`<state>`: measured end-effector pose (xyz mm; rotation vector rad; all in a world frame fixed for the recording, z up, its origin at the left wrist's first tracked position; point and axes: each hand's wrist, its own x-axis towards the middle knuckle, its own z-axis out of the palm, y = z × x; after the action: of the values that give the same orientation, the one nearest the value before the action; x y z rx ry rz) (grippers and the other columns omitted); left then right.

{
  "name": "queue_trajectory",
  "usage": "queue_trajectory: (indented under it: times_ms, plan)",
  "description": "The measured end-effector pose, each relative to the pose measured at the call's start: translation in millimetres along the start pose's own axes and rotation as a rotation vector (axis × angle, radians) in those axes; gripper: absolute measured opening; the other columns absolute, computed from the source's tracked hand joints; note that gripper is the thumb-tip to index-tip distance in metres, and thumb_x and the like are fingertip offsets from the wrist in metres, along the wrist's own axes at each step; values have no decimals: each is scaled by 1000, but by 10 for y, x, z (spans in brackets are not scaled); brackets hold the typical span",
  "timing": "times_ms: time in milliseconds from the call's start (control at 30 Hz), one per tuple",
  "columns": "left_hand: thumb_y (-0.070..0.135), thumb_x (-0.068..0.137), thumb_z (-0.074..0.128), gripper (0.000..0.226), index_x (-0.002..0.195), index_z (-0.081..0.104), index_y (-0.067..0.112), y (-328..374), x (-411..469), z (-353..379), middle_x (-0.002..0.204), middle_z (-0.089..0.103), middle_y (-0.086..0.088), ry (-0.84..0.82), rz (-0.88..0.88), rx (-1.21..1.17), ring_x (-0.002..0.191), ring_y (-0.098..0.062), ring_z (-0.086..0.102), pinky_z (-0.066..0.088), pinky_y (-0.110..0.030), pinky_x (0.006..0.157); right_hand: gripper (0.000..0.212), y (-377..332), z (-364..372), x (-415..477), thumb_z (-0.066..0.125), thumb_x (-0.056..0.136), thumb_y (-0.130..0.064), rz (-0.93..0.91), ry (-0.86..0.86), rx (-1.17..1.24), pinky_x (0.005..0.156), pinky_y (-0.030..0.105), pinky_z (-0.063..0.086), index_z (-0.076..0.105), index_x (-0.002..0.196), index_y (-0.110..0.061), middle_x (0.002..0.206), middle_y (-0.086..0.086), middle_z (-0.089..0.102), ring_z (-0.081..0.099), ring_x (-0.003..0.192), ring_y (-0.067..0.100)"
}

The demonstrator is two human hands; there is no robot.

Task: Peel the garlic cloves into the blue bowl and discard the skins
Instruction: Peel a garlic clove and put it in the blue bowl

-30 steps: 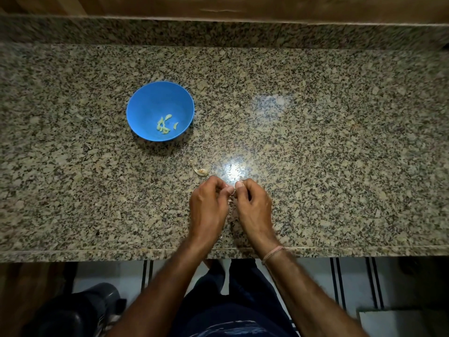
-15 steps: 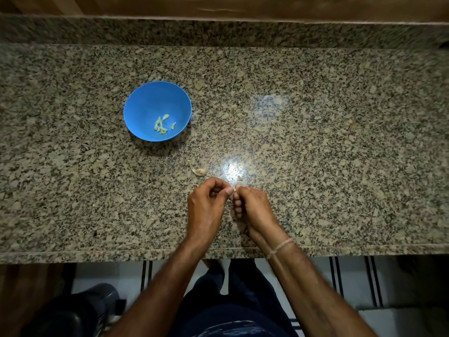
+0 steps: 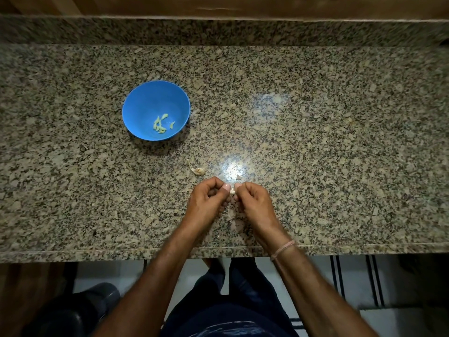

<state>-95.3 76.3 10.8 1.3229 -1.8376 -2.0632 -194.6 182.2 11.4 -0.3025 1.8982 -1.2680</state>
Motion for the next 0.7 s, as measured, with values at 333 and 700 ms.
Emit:
queue_trajectory:
  times_ms: [333,700]
  plan:
    - [27,101,67,7,96,66,22,25,-75,68,88,70,6,175,205,250,81,-1,65,49,-10,69,33,7,6,41,57,105,-34,93,10,3,62,27,45,62,78,-17,69,-3,56,48,61,11]
    - [8,94,73,10,99,65,5,-30,-81,47,96,72,-10,97,67,-145,90,-15,69,57,-22,79,31,-68,-27,-19,56,106,-24,169,-69,224,53,17,40,61,76,-16,65,-5,54,46,57,6]
